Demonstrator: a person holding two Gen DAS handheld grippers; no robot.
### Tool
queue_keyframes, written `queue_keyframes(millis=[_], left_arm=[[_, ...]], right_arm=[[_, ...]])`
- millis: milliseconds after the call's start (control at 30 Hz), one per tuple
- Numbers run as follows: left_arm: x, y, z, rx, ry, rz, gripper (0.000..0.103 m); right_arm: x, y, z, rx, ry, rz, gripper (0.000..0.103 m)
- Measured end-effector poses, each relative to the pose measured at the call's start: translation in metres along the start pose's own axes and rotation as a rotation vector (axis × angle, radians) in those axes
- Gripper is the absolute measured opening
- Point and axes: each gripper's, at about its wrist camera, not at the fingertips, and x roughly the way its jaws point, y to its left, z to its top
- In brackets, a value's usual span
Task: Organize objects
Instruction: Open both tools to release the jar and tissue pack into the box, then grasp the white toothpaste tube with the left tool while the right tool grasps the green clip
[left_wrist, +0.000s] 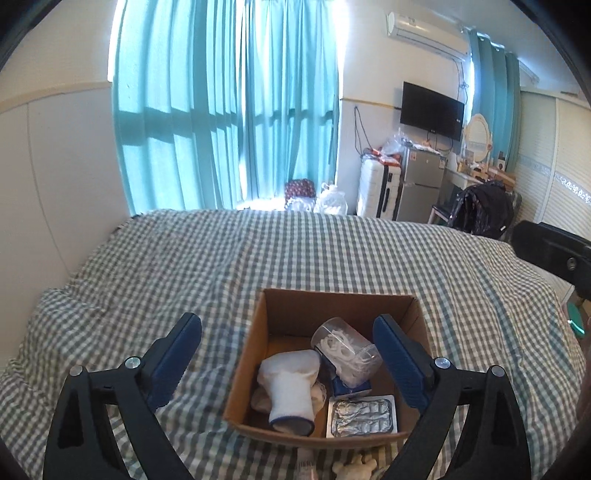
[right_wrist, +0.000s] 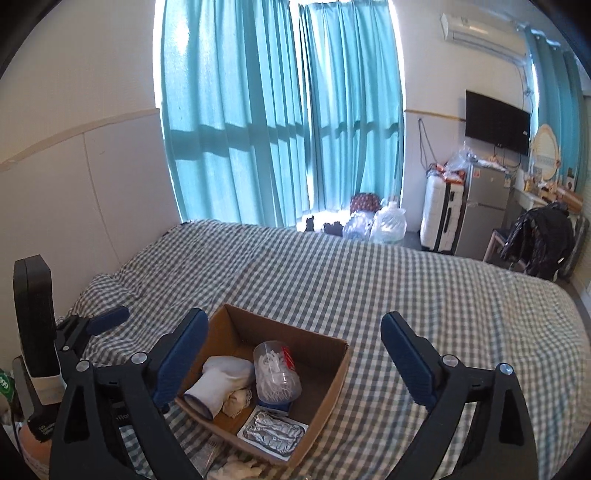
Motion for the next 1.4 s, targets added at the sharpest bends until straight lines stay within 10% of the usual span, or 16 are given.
queue_keyframes(millis=[567, 1400], left_arm=[[-0.077, 0.024, -0.055, -0.054, -0.012, 0.049, 0.102], [0.034, -0.004, -0.206, 0.023, 0.296, 0.043, 0.1]], right_arm=[[-0.078, 0.027, -0.074, -0.022, 0.047, -0.053, 0.103], [0.036, 0.013, -0.23, 0.061, 0.381, -0.106, 0.103]])
